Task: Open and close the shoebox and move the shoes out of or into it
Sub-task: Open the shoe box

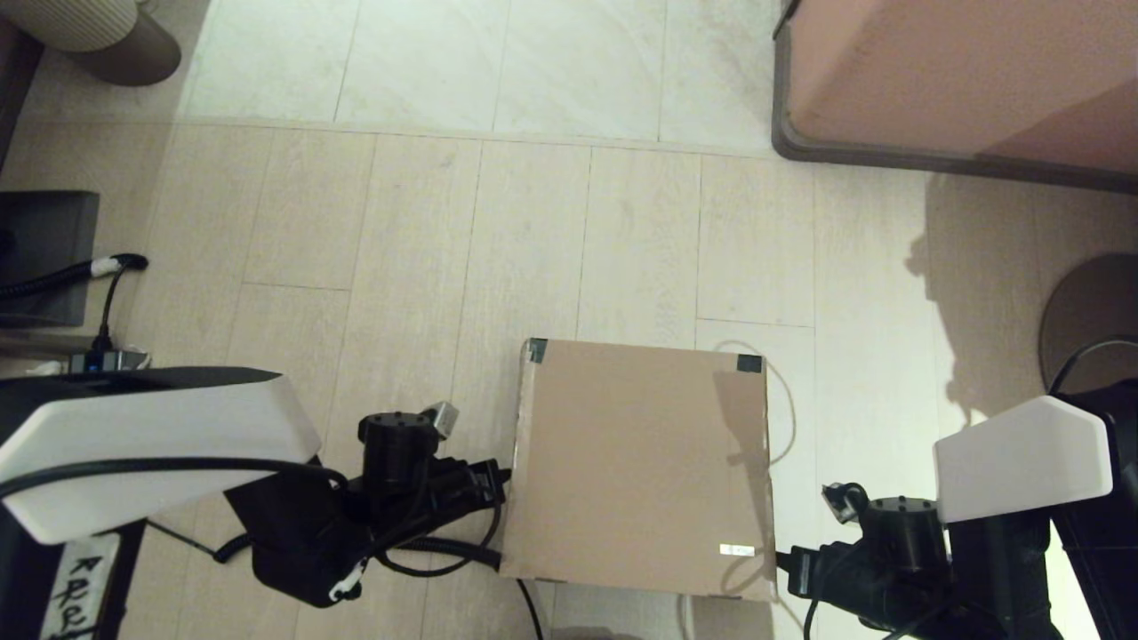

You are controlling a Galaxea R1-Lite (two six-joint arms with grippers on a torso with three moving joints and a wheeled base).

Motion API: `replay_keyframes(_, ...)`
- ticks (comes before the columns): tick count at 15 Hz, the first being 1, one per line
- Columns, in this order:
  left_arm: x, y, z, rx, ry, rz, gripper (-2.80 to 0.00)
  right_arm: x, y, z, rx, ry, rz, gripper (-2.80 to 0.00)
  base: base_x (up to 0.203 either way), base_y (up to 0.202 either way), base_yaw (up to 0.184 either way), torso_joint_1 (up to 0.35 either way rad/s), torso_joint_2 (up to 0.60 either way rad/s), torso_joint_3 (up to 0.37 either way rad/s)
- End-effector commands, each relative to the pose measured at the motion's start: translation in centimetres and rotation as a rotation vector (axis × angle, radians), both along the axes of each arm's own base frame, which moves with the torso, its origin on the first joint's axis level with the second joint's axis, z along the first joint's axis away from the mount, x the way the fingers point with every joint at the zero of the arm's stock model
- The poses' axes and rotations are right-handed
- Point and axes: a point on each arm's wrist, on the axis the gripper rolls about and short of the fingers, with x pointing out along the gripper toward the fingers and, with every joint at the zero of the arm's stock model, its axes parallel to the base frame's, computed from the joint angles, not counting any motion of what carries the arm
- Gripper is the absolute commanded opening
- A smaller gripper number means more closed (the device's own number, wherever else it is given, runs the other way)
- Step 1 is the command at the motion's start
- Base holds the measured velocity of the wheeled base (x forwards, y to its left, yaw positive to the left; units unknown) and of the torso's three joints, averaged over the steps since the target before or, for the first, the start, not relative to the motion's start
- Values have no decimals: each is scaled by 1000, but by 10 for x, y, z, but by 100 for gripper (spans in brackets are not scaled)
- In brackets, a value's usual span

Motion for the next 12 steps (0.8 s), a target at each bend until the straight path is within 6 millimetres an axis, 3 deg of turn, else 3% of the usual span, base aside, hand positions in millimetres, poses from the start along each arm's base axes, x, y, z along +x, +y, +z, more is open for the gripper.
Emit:
replay_keyframes(1, 1, -7, -8, 1, 12, -15, -280, 2, 3, -4, 4, -1, 10, -280, 0, 0, 0, 0, 0, 0)
replay_keyframes(8, -5, -23, -5, -27, 19, -35, -280, 2, 5, -2, 20, 2, 8, -280, 0, 0, 0, 0, 0, 0)
replay_keyframes(12, -13, -23, 12, -41, -4, -37, -280, -4, 5, 25, 92, -27, 6, -280, 0, 0, 0, 0, 0, 0)
